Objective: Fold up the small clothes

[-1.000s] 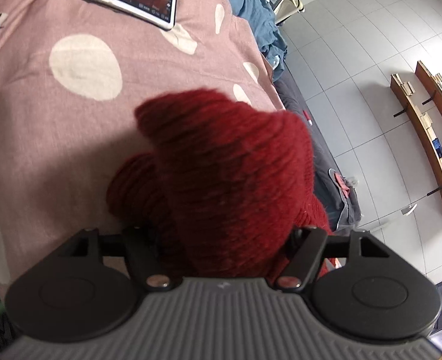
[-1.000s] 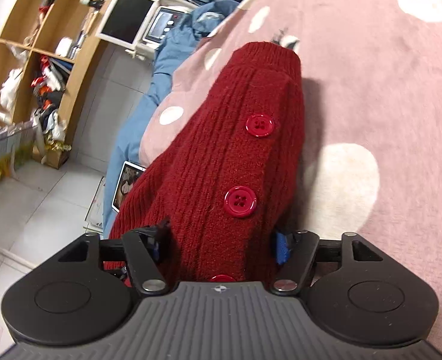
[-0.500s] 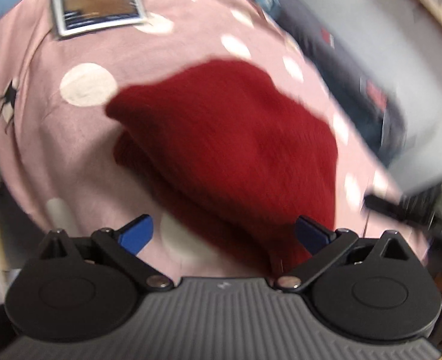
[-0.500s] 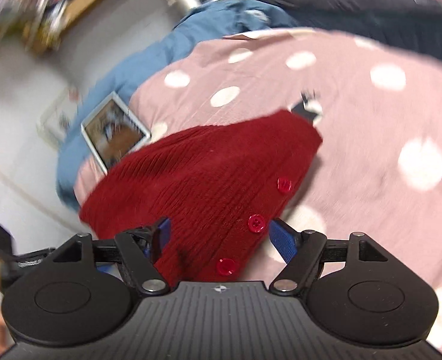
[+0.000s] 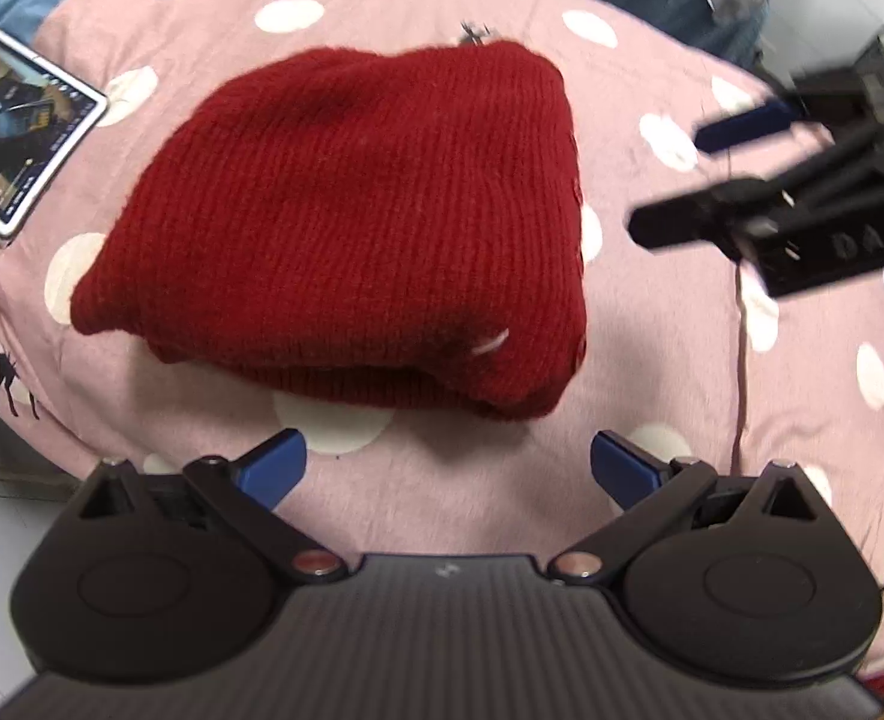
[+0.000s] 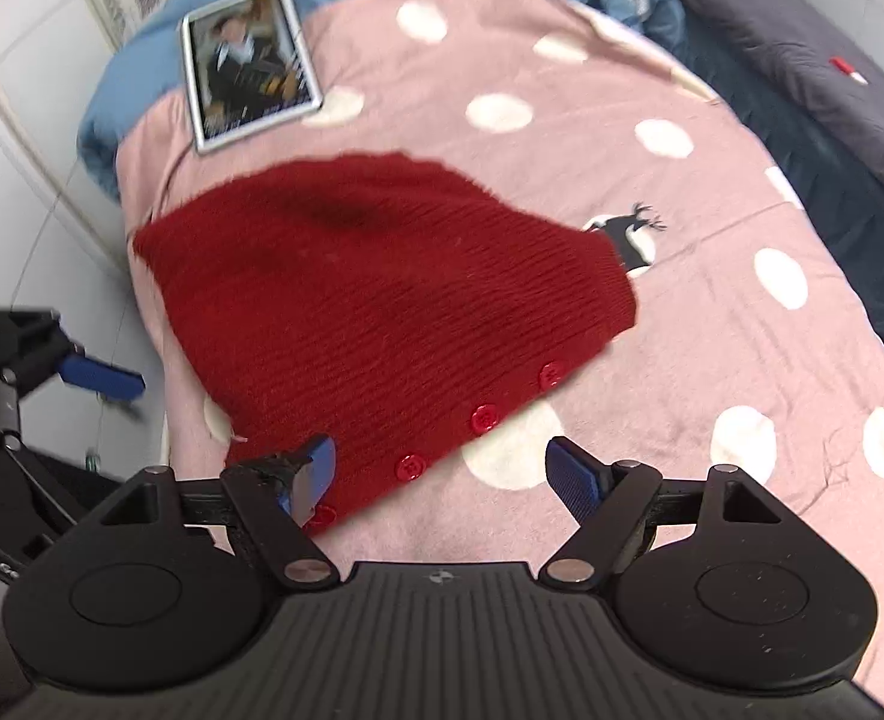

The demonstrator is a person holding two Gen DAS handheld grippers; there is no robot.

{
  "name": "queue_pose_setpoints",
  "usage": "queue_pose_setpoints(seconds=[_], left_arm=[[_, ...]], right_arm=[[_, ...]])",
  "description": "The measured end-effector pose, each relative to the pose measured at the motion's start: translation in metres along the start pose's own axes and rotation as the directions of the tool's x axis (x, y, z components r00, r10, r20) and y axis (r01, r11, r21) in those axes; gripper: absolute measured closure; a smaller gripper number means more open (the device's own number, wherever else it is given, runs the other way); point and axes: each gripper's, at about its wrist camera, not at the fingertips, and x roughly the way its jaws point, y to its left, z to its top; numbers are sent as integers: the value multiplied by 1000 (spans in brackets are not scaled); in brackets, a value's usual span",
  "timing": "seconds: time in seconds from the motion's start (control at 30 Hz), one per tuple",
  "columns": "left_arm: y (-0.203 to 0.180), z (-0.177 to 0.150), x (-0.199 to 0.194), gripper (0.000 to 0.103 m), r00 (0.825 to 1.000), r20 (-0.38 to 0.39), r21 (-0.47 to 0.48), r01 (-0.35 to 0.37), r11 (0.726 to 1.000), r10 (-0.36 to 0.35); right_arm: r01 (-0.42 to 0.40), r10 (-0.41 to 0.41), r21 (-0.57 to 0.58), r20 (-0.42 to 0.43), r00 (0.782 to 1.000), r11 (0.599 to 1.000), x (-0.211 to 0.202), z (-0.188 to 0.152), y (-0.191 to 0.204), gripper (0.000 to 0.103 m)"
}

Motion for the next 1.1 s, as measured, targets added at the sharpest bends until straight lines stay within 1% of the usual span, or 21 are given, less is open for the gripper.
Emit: queue_pose_setpoints(seconds=[0.1, 0.17, 0.27, 0.43, 0.6, 0.8, 1.1], left_arm=[[3, 3, 2, 0, 998, -49, 33, 32, 999, -30], [6, 3, 1, 0, 998, -54, 47, 42, 998, -40], [9, 6, 0, 0, 995, -55, 60, 88, 994, -85], [9, 16, 0, 0, 986, -87, 163, 152, 975, -139], [16, 26, -3, 0, 991, -92, 199, 116, 973, -100], [19, 27, 4, 0, 990, -105, 228, 115, 967, -93], [21, 26, 1, 0, 992, -91, 226, 107, 968, -88]], right_arm=[[-2, -4, -78, -82, 997, 997, 8, 9, 11, 0], [10, -23, -115, -117, 993, 993, 11, 14, 16, 0], [22, -40, -142, -128, 991, 990, 12, 20, 21, 0], [23, -49, -167, -152, 987, 986, 14, 22, 22, 0], [34, -62, -167, -168, 984, 985, 17, 25, 20, 0], [27, -66, -199, -193, 979, 980, 21, 27, 24, 0], [19, -64, -226, -194, 979, 974, 19, 31, 30, 0]])
